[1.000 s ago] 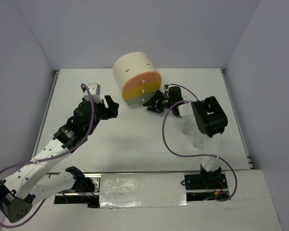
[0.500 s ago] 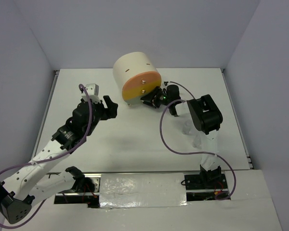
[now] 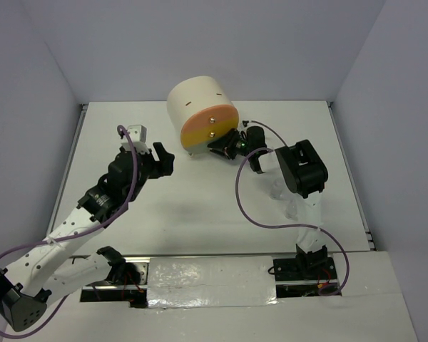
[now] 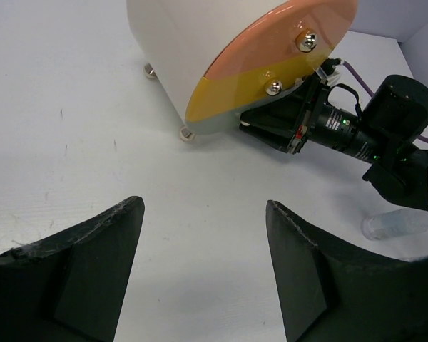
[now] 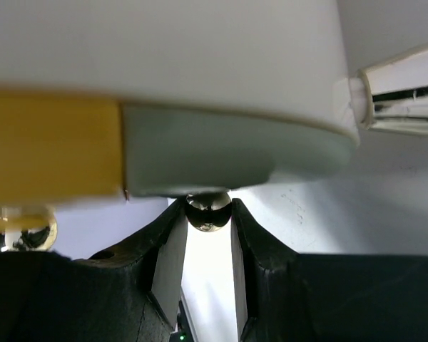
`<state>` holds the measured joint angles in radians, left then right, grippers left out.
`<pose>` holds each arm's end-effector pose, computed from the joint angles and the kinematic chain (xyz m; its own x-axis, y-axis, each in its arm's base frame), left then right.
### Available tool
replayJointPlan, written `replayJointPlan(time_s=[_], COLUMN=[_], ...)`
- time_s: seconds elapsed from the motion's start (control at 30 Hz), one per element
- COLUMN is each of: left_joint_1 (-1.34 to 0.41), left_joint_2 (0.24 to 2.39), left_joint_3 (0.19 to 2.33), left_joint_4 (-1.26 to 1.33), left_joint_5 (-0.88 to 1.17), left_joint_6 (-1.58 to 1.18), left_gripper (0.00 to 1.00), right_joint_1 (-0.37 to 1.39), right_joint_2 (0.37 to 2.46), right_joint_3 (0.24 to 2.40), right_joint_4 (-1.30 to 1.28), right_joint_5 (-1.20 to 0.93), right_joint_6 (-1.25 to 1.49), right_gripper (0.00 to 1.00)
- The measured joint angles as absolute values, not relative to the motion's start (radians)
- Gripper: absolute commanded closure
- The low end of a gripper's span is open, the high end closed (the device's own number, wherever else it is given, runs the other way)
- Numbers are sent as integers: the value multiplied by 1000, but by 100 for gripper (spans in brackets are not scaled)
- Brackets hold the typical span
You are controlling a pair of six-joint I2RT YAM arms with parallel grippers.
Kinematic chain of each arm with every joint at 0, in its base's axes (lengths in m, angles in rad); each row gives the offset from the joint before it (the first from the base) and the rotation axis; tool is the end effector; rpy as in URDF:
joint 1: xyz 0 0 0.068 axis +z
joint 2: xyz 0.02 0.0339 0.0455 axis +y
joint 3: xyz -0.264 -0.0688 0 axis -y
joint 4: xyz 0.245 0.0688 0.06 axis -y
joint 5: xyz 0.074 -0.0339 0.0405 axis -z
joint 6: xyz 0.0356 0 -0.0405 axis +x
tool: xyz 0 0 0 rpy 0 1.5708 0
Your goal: Organize the makeup
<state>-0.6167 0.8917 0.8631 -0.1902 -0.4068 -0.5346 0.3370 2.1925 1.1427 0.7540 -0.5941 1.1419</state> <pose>0.1753 -0.1070 0.3487 -0.2625 -0.3875 -0.8837 0.0957 0.9009 -0.4234 0.4150 0.1665 0.1153 -0.8232 0.5101 -0.2494 -0.0739 0.3393 0.9378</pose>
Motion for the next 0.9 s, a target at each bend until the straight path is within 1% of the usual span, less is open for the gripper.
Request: replayJointPlan(time_s=[0.2, 0.5, 0.6, 0.7, 0.77, 0.8, 0.9], left_joint_1=[-617, -616, -616, -616, -616, -616, -616], left_joint_2=[875, 849, 842, 834, 833, 833, 833], left_joint_3=[844, 796, 786, 776, 772, 769, 765], left_joint_4=[-183, -163, -155, -148, -143, -140, -134], left_joint_5=[-407, -405, -403, -398, -395, -393, -388], left_joint_6=[-536, -556, -557, -558, -558, -558, -558], left_gripper=[19, 19, 19, 19, 19, 19, 19], right_joint_1=[330, 293, 280, 274, 273, 272, 271], right_joint_2=[2144, 1993, 1956, 1937, 1934, 1934, 1934], right_joint_3=[1036, 829, 781, 755, 752, 753, 763], right_joint_4=[818, 817, 810, 802, 791, 783, 744], right_joint_5=[-595, -657, -674, -690, -696, -699, -710], right_joint_6=[1137, 1082, 1067, 1049, 1034, 1026, 988], right_gripper=[76, 72, 68, 58, 50, 45, 40])
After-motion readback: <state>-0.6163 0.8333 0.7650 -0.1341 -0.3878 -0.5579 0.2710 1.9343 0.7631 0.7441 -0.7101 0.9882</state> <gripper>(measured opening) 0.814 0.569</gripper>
